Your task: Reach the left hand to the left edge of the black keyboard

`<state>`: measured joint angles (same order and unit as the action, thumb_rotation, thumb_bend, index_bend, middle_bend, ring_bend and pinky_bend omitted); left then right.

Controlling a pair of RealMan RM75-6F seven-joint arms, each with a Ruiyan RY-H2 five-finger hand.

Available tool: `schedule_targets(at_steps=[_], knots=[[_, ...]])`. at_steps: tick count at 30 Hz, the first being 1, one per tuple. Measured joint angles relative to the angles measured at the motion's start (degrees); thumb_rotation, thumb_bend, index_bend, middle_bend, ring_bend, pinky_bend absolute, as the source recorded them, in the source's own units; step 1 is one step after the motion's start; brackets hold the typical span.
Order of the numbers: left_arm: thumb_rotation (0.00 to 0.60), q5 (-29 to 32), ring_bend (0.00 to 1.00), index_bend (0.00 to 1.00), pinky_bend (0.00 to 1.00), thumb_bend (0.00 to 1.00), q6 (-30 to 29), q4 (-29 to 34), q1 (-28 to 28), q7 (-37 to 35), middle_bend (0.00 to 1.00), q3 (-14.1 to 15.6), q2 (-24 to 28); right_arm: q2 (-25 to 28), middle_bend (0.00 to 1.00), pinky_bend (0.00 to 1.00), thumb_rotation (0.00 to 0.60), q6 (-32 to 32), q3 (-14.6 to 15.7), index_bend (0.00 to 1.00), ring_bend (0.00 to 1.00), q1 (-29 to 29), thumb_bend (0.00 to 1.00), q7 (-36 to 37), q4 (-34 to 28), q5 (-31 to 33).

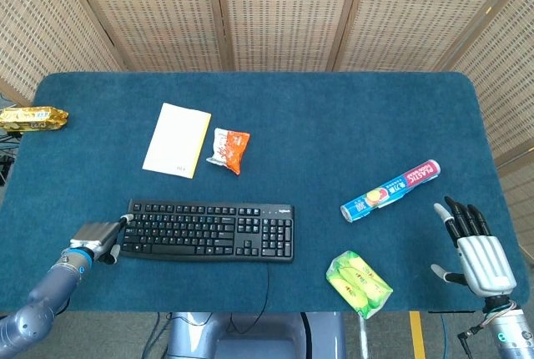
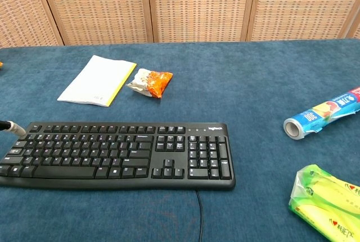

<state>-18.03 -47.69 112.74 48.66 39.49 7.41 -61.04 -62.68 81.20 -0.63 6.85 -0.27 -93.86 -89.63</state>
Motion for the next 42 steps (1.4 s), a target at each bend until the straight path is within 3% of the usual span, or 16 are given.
schedule_targets(at_steps=[34,42], knots=[[0.6,2.71,0.65,0.0,0.35,0.64,0.94,-2.33,5.0,-2.7,0.62,3.85,-3.04,0.01,0.0,0.0,0.6,0.34,0.01,0.0,0.0,-0.07,0.04,0.22,-0.04,-0.38],[0.6,-0.16,0.65,0.0,0.35,0.64,-0.37,-0.29,4.79,-4.91,0.62,3.11,-1.56,-0.02,0.0,0.0,0.6,0.32,0.04,0.0,0.0,-0.06,0.04,0.14,-0.05,-0.44]])
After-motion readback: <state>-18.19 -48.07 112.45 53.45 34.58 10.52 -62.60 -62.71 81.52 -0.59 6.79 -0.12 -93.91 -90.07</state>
